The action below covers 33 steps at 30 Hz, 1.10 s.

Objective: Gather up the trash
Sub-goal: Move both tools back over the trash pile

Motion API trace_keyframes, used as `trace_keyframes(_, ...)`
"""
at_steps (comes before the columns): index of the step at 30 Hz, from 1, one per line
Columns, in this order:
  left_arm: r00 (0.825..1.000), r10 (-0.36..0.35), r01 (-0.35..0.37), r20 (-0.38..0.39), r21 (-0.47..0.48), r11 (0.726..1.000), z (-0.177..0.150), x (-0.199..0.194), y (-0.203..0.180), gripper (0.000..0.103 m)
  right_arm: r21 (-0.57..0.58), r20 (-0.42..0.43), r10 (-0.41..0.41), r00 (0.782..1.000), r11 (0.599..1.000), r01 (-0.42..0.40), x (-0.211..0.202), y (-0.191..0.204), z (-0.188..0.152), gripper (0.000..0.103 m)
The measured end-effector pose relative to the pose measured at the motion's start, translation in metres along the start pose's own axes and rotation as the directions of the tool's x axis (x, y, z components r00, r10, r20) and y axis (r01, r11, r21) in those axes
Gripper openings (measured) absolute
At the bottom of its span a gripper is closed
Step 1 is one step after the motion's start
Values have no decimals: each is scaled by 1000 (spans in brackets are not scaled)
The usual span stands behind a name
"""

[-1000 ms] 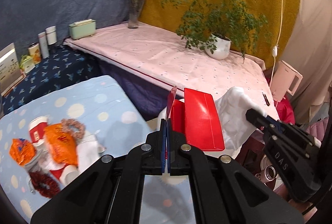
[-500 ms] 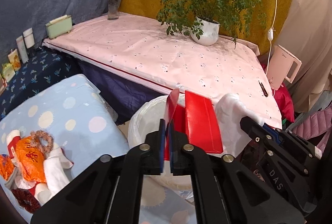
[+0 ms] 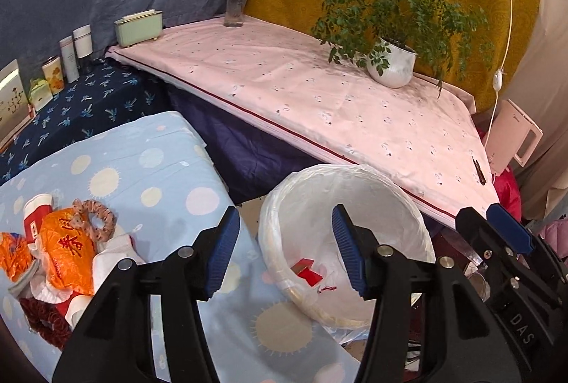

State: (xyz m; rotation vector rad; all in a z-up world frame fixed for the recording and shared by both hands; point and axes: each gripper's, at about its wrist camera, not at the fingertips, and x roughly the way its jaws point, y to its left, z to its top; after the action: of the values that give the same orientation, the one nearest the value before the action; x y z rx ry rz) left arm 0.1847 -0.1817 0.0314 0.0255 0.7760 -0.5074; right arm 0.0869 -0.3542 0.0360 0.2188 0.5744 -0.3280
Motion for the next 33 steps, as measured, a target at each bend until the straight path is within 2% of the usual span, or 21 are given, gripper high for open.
trace_keyframes(5,1000,23,-23,11,-26,999,-4,-15,16,52,-24,5,25,1000,999,-24,-10,17,-1,58)
trace_keyframes(10,998,53,-52,24,-69,996,-12,-33,39,55,-59,5,61,998,996,-61,-23,40,-5,64)
trace_keyframes(16,992,126,-123,20,-125,985,-32,-56,81,57,-114,-14,117,993,986,-118,-36,76,-19,65)
trace_keyframes(24,977,212,-215,-36,-216,953,-77,-86,149,62,-178,-51,191,980,964,-197,-49,127,-45,65)
trace_keyframes(28,964,255,-266,-76,-253,930,-109,-100,179,73,-195,-79,212,974,955,-224,-50,146,-61,65)
trace_keyframes(33,958,252,-281,-133,-286,916,-147,-105,202,78,-210,-116,230,966,945,-251,-45,165,-80,65)
